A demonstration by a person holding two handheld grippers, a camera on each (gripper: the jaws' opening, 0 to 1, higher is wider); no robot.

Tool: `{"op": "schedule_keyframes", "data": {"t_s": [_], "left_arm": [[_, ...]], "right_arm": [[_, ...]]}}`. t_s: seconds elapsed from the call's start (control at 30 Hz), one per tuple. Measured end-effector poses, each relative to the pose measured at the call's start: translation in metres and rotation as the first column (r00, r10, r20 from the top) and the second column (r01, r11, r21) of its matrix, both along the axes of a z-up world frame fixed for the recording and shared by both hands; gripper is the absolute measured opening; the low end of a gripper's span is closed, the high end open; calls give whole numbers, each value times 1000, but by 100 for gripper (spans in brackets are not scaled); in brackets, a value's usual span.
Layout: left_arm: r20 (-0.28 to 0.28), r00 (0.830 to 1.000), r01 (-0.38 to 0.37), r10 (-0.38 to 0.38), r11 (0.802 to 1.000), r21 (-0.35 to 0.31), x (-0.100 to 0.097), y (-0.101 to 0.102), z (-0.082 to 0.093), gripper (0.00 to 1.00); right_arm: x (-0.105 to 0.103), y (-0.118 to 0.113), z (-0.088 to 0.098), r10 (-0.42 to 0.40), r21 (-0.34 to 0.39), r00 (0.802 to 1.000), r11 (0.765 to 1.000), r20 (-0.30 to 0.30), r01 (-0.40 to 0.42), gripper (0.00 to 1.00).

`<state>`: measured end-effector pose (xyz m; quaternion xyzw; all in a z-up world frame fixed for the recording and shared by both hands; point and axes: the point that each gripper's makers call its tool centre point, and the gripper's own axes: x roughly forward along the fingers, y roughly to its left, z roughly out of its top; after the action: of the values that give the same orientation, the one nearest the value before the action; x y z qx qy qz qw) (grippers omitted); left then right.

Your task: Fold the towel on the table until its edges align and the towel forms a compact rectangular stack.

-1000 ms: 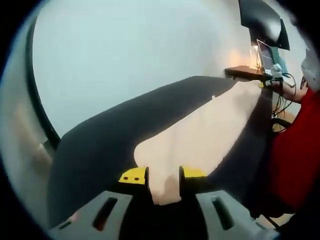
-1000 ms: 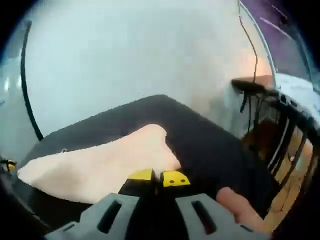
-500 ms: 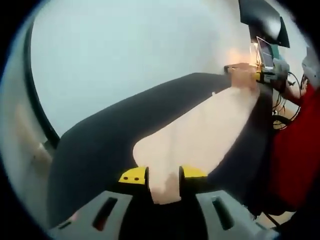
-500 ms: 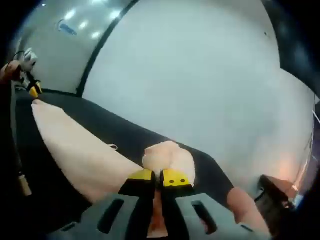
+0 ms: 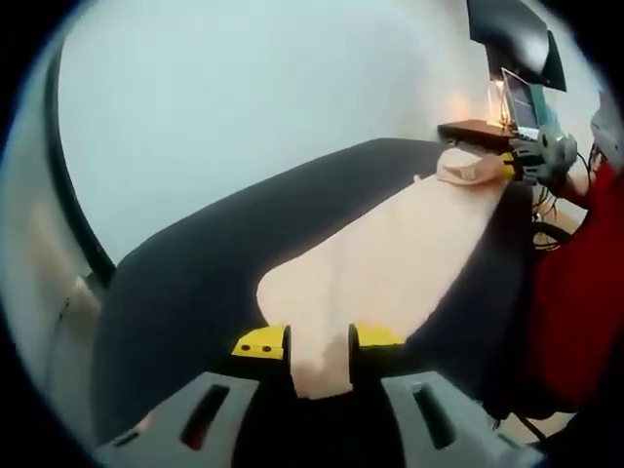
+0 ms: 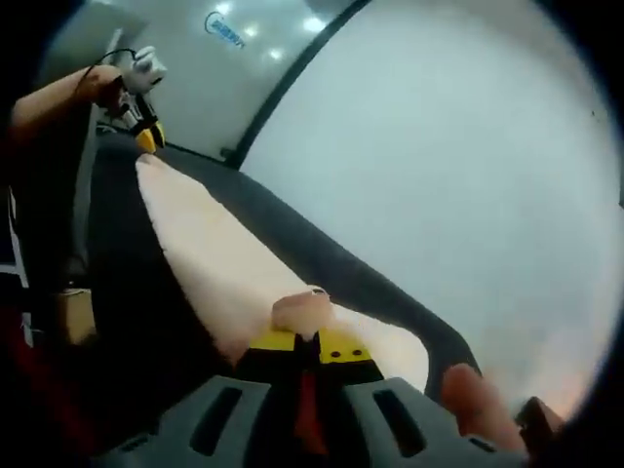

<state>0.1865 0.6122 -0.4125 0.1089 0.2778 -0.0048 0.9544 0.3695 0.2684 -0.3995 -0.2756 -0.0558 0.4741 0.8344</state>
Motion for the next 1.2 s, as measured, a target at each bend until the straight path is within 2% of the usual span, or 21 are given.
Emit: {"op": "schedule_keyframes", "data": {"t_s": [0.03, 0.17, 0.3, 0.33, 0.4, 0.43, 0.47, 0.5, 0.53, 0.57, 0.6, 0.67, 0.7, 0.77, 0.8, 0.83, 0.87, 0.9, 1.0, 1.07, 1.2], "left_arm": [[1, 1000, -3, 3, 1000, -1, 0, 1, 0, 20], [-3, 1000, -2, 2, 1000, -5, 2, 0, -2, 20], [-5, 1000, 5, -5, 1000, -1, 2, -1, -2, 20], [-2, 1000, 4, -4, 1000, -4, 2, 0, -2, 20], [-6, 1000, 6, -6, 1000, -5, 1, 0, -4, 20], [-8, 1000, 4, -4, 1000, -3, 0, 1, -4, 20], [-9, 1000, 1, -1, 1000, -2, -1, 2, -4, 20], [-6, 1000, -2, 2, 1000, -2, -1, 2, -2, 20], [-2, 1000, -1, 1, 1000, -3, -1, 1, -1, 20], [2, 1000, 0, 0, 1000, -4, -1, 1, 0, 20], [4, 1000, -1, 1, 1000, -5, -1, 0, 1, 20], [8, 1000, -1, 1, 1000, -3, 0, -1, 1, 20], [6, 1000, 1, -1, 1000, -3, 0, -2, 1, 20], [1, 1000, 8, -8, 1000, 0, 2, -6, -1, 20], [0, 1000, 11, -11, 1000, 1, 2, -6, -1, 20], [-1, 1000, 14, -14, 1000, 3, 2, -7, -1, 20], [0, 1000, 15, -15, 1000, 4, 2, -7, 0, 20], [1, 1000, 14, -14, 1000, 5, 2, -7, 1, 20], [6, 1000, 1, -1, 1000, 4, 0, -3, 2, 20], [5, 1000, -5, 4, 1000, 4, 0, 0, 2, 20], [2, 1000, 4, -4, 1000, 5, 0, -2, 1, 20]], "right_arm": [[2, 2, 6, -7, 6, 999, 1000, 35, 7, 2], [-2, 10, 14, -9, 16, 999, 1000, 36, 9, 2], [-9, 20, -9, 0, -58, 1000, 998, 11, 1, 2], [-12, 21, -18, 17, -93, 1000, 996, 3, -17, 3], [-10, 19, -39, 47, -254, 996, 967, 73, -27, 8], [-9, 16, -44, 60, -278, 995, 960, 78, -36, 11], [-18, 17, -46, 109, -265, 994, 959, 25, -98, 13], [-30, 15, -46, 139, -230, 987, 961, -83, -155, 16], [-39, 12, -45, 172, -215, 971, 955, -168, -206, 22], [-42, 11, -41, 171, -175, 960, 962, -224, -212, 31], [-45, 9, -29, 188, -103, 927, 967, -323, -232, 34], [-39, 5, -8, 209, -18, 898, 972, -387, -234, 32], [-25, 2, 10, 201, 57, 903, 979, -379, -194, 32], [18, -9, 35, 125, 137, 956, 986, -265, -91, 30], [39, -19, 32, 57, 104, 976, 994, -209, -36, 28], [52, -25, 19, 18, 39, 984, 999, -178, -12, 25], [56, -27, -2, 13, -3, 975, 1000, -224, -14, 22], [56, -26, -22, 16, -16, 950, 1000, -311, -22, 23], [63, -19, -46, 26, 37, 909, 999, -416, -12, 26], [68, -13, -47, 35, 65, 906, 998, -422, -9, 26], [60, -10, -45, 44, 19, 916, 999, -399, -40, 27]]}}
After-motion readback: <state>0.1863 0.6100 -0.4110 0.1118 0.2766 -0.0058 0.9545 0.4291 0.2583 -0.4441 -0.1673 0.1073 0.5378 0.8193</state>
